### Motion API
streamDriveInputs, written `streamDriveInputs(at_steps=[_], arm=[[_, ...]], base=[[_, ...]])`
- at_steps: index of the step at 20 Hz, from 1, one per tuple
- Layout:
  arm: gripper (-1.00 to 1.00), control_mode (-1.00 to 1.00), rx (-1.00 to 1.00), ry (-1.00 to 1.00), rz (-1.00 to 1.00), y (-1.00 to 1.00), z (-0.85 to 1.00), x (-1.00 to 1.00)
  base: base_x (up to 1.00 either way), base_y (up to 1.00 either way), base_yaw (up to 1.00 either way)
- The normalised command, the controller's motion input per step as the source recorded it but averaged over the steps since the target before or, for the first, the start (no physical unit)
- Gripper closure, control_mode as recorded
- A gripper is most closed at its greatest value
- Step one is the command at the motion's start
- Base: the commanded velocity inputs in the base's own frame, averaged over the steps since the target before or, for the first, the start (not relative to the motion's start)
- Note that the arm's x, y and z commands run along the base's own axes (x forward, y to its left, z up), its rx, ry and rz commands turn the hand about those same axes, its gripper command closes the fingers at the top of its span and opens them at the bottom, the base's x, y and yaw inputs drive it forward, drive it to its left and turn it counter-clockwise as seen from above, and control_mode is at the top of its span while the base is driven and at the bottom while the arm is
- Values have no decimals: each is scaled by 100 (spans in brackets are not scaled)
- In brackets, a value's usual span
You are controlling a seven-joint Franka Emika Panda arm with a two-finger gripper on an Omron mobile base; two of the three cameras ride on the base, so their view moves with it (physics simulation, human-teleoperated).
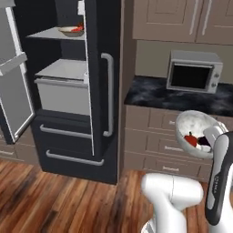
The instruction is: Place the bowl with the eggplant and bell pepper on the second highest shelf of the fridge. Place the bowl with the fish and chicken drumstick on the top shelf of the fridge.
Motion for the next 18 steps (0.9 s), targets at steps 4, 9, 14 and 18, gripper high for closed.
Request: streamDriveInputs(at_steps=[4,9,14,18], arm=[[100,100,0,0,0,0,0,0],[100,100,0,0,0,0,0,0],[100,100,0,0,0,0,0,0],[100,100,0,0,0,0,0,0]], base=[[38,100,15],[33,100,9],[40,100,4],[100,100,-13]])
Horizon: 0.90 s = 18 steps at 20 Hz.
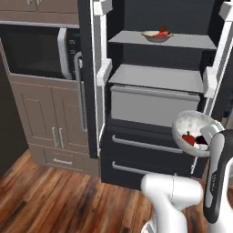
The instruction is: Place the bowl with the eggplant and bell pepper on the second highest shelf of the fridge. Place the bowl with the fish and chicken drumstick on the top shelf of the fridge.
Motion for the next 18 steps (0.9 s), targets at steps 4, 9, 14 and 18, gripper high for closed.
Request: streamDriveInputs(at_steps=[4,9,14,18], arm=[[100,100,0,0,0,0,0,0],[100,100,0,0,0,0,0,0],[100,100,0,0,0,0,0,0],[100,100,0,0,0,0,0,0]], base=[[99,100,-35],[99,82,-53],[72,3,-24],[62,-13,-4]])
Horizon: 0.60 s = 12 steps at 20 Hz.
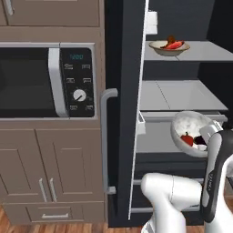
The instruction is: Place the bowl with the eggplant and bell pepper on the second highest shelf of the fridge. Place the bowl with the fish and chicken drumstick on the top shelf of the fridge.
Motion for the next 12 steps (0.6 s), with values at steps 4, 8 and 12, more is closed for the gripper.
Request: streamDriveInputs(at_steps=[4,8,12], arm=[[100,100,0,0,0,0,0,0],[100,100,0,0,0,0,0,0],[100,-100,-1,-3,-3,0,27,69]], base=[[84,-3,-5],[98,0,-6],[22,0,-1]])
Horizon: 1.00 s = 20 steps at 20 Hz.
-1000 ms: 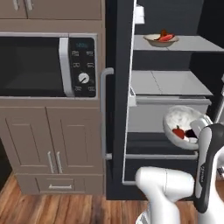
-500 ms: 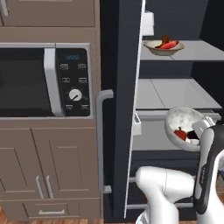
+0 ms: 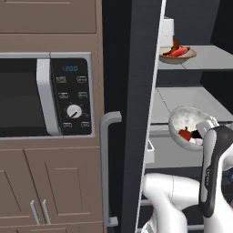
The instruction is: Place the bowl with the eggplant and bell pepper on the second highest shelf of the fridge. Place the bowl with the fish and chicken drumstick on the top shelf of the fridge.
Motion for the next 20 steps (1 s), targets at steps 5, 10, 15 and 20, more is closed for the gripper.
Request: streamDriveInputs(at_steps=[5,10,15,20], arm=[[100,-100,-6,-16,0,0,89,47],[100,-100,-4,0,0,0,25,76],[100,-100,-2,6,0,-5,-24,88],[100,-100,0,5,0,-17,-50,82]], base=[[0,0,0],[0,0,0],[0,0,0],[0,0,0]])
